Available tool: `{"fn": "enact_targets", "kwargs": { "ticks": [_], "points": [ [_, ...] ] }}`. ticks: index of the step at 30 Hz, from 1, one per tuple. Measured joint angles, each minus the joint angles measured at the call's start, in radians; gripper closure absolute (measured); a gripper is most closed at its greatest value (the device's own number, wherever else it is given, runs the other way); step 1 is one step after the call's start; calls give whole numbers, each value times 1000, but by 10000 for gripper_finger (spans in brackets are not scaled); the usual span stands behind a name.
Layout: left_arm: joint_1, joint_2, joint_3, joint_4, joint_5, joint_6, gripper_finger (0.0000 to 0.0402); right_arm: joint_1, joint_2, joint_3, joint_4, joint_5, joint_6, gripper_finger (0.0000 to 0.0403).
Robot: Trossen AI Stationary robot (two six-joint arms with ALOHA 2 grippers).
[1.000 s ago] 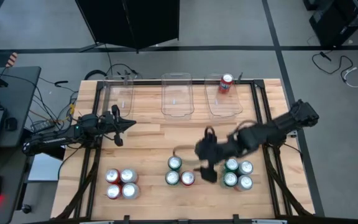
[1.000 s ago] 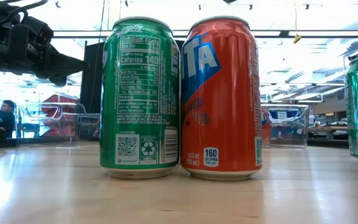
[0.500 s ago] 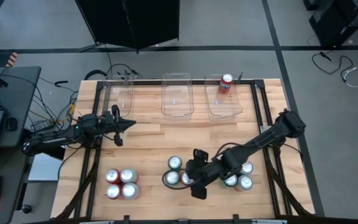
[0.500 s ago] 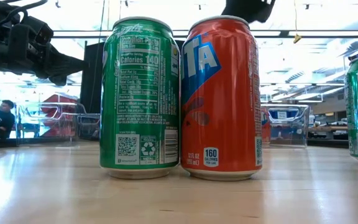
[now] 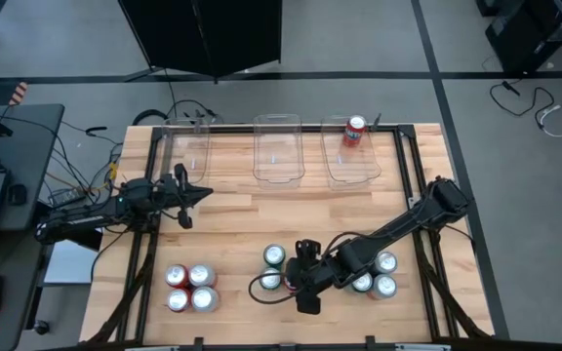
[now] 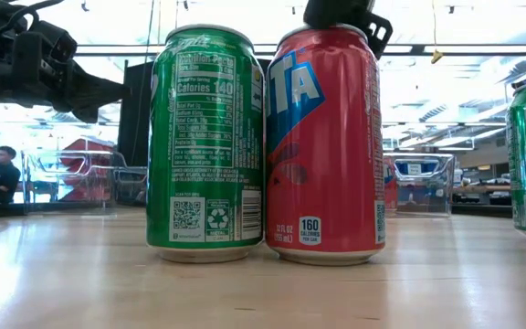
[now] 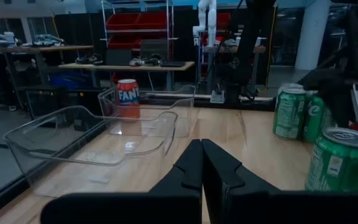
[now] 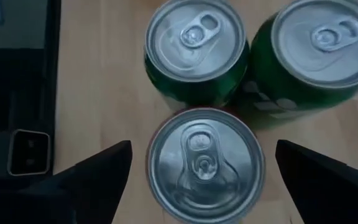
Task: Sort soda cans
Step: Put the bottom right orange soda can into the right transparent bin
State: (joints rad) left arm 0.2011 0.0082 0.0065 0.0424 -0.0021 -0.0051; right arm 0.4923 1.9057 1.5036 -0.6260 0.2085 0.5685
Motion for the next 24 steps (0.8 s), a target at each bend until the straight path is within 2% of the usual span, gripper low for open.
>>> {"fn": "enact_targets", "kwargs": {
  "ticks": [6,12,19,24],
  "points": [
    [0,0,0,19,6,0,400,-1,20,0,-14,-10,3,52],
    [0,0,0,18,15,-30,400,-10,24,0,-22,-26,37,125],
    [0,0,0,18,10,-33,400,-24,-8,-2,-42,-51,110,125],
    [0,0,0,18,6,-33,400,-35,-108,-1,-83,-11,190,125]
  ]
}}
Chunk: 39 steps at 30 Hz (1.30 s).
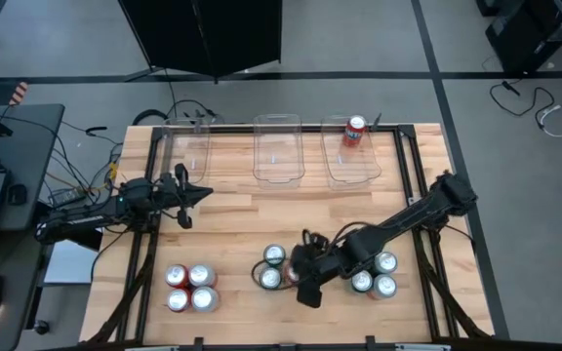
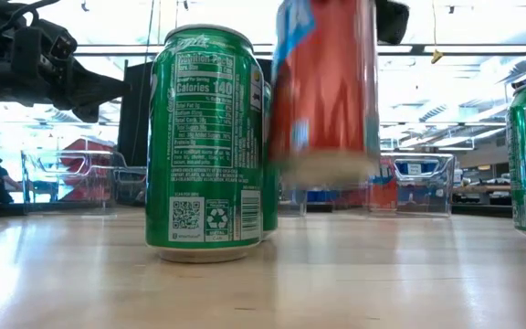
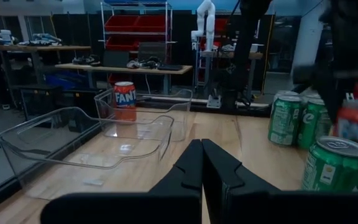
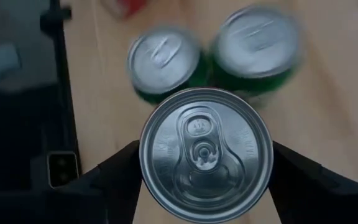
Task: Sort soda cans
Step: Put the bottom right orange soda can into the right transparent bin
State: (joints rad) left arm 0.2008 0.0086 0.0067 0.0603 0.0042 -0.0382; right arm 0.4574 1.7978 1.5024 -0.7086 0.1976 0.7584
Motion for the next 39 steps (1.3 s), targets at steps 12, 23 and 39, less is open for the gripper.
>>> {"fn": "enact_targets", "kwargs": {
  "ticks": [12,23,39],
  "points": [
    [0,0,0,-3,0,0,400,-129,-351,1,-408,374,200,125],
    [0,0,0,-3,0,0,400,-574,-502,-77,-596,430,134,125],
    [0,0,0,-3,0,-21,400,-1003,-541,-500,-117,273,-82,125]
  ]
}}
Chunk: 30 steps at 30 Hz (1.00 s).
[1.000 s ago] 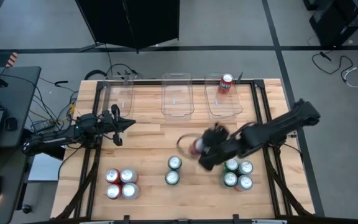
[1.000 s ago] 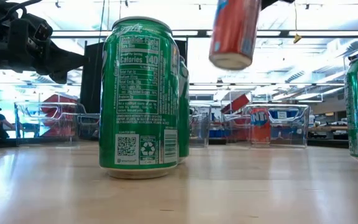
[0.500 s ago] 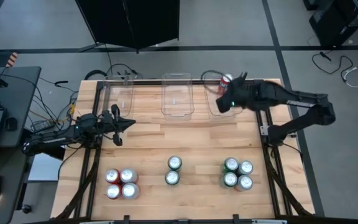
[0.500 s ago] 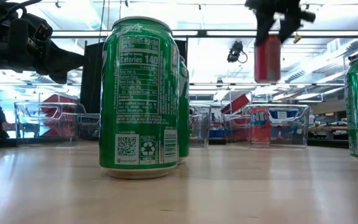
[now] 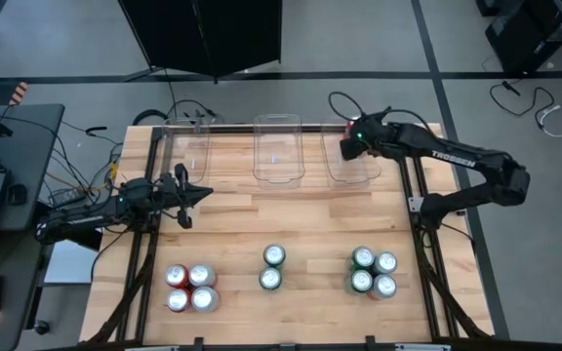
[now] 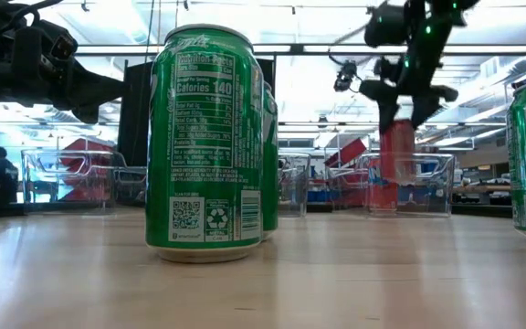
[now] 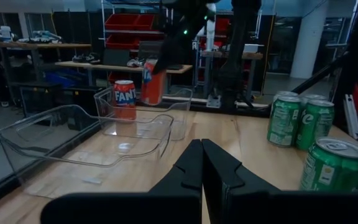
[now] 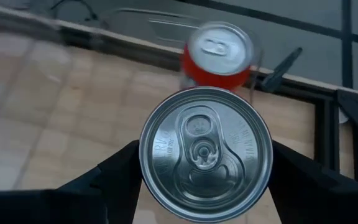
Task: Sort soda cans
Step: Put the bottom right orange soda can into the right transparent bin
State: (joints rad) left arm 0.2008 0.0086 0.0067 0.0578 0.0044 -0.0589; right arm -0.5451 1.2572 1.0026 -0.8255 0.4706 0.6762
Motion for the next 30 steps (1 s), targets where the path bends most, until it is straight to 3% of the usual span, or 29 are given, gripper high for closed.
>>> {"fn": "enact_targets", "kwargs": {
  "ticks": [10,25,30],
  "points": [
    [0,0,0,-1,0,-5,400,-101,1,-180,250,-30,-18,125],
    [0,0,0,-5,0,-6,400,-141,-3,-282,364,-49,-17,125],
    [0,0,0,-5,0,-6,400,-147,2,-285,381,-45,-20,72]
  ]
}}
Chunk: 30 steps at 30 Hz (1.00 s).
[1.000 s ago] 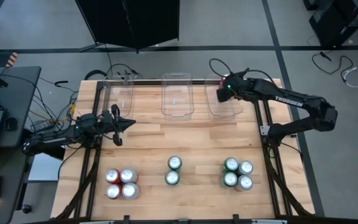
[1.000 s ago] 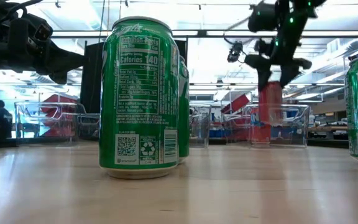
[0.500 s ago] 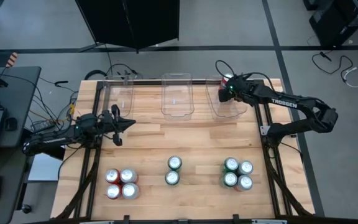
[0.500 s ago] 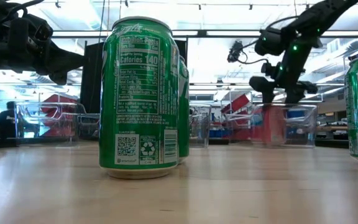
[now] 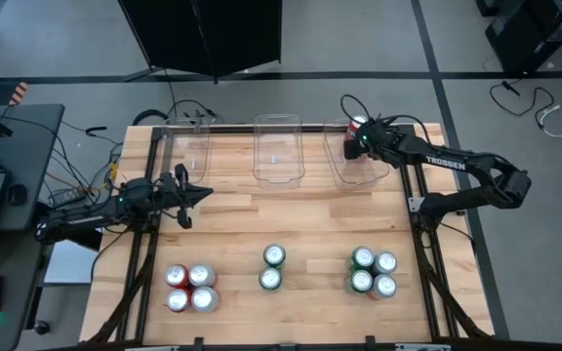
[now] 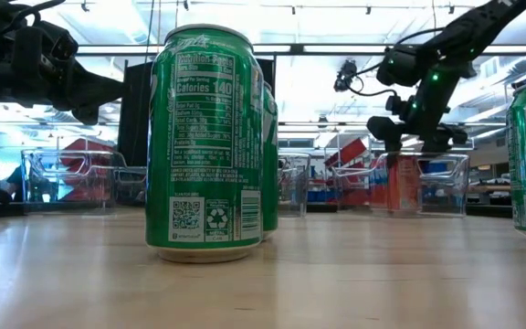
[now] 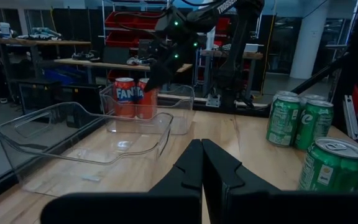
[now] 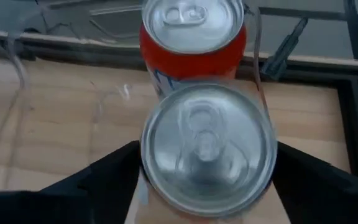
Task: Sort soda cans
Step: Put the bottom right orange soda can into the right transparent bin, then put the top right green soda can into the middle transparent bin
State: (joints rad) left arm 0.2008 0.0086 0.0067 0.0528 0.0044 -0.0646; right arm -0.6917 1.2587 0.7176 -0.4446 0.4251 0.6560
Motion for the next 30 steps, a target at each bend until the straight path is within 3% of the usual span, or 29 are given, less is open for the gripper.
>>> {"fn": "enact_targets", "kwargs": {
  "ticks": [3,8,14,20,24,30],
  "points": [
    [0,0,0,0,0,0,400,-10,1,-2,-7,-1,-14,47],
    [0,0,0,0,0,0,400,-12,1,19,-21,-6,-52,38],
    [0,0,0,2,0,4,400,-5,1,171,-180,-68,-109,46],
    [0,0,0,8,0,4,400,32,0,381,-422,-248,-160,49],
    [0,0,0,6,0,2,400,112,-1,478,-470,-342,-215,51],
    [0,0,0,4,0,3,400,361,-1,478,-297,-426,-239,62]
  ]
}}
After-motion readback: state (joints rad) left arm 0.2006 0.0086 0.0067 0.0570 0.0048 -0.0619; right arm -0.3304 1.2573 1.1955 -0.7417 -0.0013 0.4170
